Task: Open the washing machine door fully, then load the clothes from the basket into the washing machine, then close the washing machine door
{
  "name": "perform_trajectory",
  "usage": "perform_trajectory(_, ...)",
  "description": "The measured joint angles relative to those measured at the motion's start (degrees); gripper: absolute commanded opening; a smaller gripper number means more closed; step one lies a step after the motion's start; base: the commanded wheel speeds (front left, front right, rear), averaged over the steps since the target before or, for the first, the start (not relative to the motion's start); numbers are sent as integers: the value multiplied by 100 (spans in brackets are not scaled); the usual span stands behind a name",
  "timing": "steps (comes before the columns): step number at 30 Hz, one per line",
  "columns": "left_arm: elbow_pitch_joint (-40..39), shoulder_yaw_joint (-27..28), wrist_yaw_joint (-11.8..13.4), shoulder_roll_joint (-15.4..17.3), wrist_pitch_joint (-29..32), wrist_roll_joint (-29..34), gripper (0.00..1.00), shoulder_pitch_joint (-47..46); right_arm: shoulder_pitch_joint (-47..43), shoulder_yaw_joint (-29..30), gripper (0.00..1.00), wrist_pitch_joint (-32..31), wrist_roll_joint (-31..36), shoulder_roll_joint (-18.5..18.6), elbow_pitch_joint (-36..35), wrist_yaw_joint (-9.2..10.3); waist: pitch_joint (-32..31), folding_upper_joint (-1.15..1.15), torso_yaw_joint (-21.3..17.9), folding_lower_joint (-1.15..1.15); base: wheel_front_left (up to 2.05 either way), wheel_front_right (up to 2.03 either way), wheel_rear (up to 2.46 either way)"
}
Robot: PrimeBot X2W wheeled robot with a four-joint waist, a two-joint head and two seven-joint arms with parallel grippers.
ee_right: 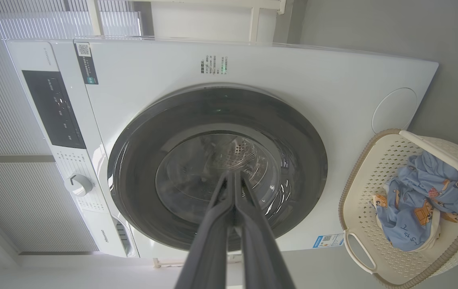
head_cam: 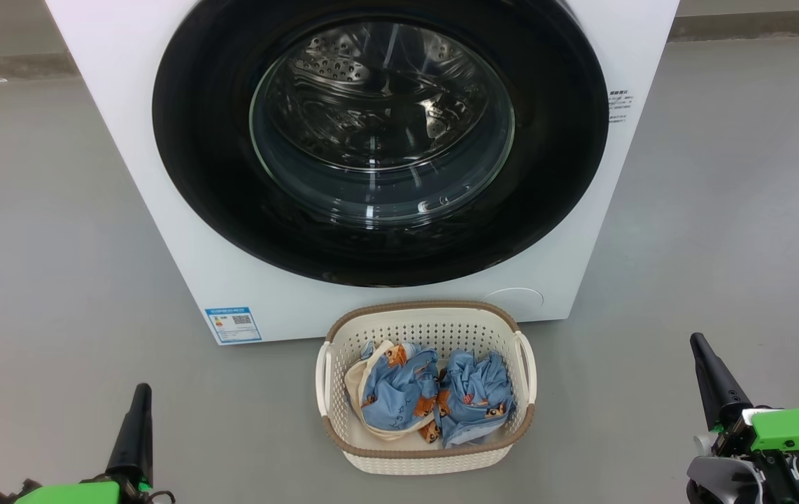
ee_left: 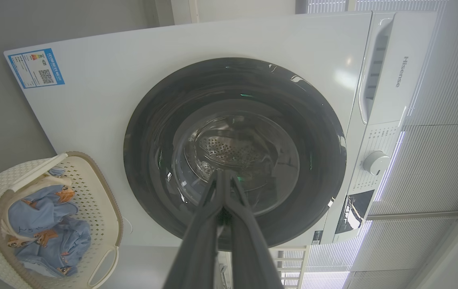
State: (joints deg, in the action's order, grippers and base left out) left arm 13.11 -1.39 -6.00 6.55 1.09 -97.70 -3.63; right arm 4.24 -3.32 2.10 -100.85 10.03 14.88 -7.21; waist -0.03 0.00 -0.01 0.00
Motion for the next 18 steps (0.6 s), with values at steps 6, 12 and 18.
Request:
perform_trajectory(6,203,-34,0,-94,-9,3,100,149,-152,-34,100,0,3,-140,232,0,1,0,-1,0,0,0,0)
perform_trajectory(12,341,-64,1,-180,-37,7,100,323,-350,-56,100,3,15,-257,375,1,7,0,4,1,0,0,0)
perform_trajectory(18,309,-90,1,-177,-119,133,100,323,-350,-59,100,62,122,-253,339,2,4,0,19,1,0,0,0)
